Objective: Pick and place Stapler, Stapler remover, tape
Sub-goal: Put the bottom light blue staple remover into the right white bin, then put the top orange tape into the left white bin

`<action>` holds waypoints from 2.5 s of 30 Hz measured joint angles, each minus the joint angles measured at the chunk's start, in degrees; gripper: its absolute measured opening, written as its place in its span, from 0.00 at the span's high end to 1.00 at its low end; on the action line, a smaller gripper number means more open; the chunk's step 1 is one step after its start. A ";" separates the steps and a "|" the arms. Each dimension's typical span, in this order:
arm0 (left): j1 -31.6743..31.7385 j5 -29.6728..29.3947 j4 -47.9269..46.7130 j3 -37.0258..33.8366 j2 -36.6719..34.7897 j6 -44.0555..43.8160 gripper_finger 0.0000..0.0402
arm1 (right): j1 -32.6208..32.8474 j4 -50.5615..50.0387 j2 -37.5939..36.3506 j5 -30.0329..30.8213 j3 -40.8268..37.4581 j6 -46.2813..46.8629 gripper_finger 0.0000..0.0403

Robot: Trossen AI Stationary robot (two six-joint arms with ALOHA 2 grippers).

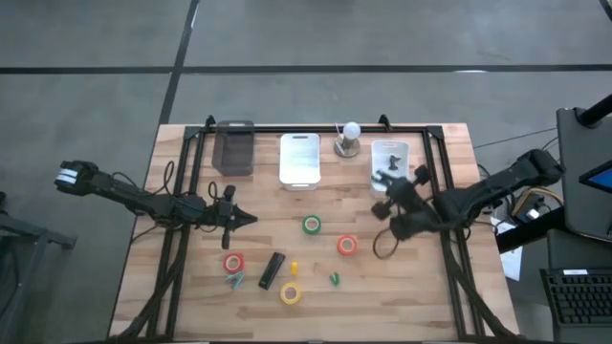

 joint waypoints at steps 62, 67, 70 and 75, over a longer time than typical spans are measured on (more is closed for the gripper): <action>0.00 0.00 -0.08 0.02 -0.01 0.00 0.94 | -40.14 9.11 7.61 -33.95 -5.99 -20.87 0.75; 0.00 0.00 -0.06 0.00 -0.02 0.00 0.94 | -39.84 9.91 4.11 -33.97 -5.99 -20.83 0.69; 0.00 0.00 -0.07 0.02 0.00 0.00 0.94 | -38.92 11.26 1.45 -33.99 -5.99 -20.85 0.66; 0.00 0.00 -0.09 0.00 0.00 0.00 0.94 | -35.59 15.28 -2.39 -37.48 -5.99 -21.28 0.63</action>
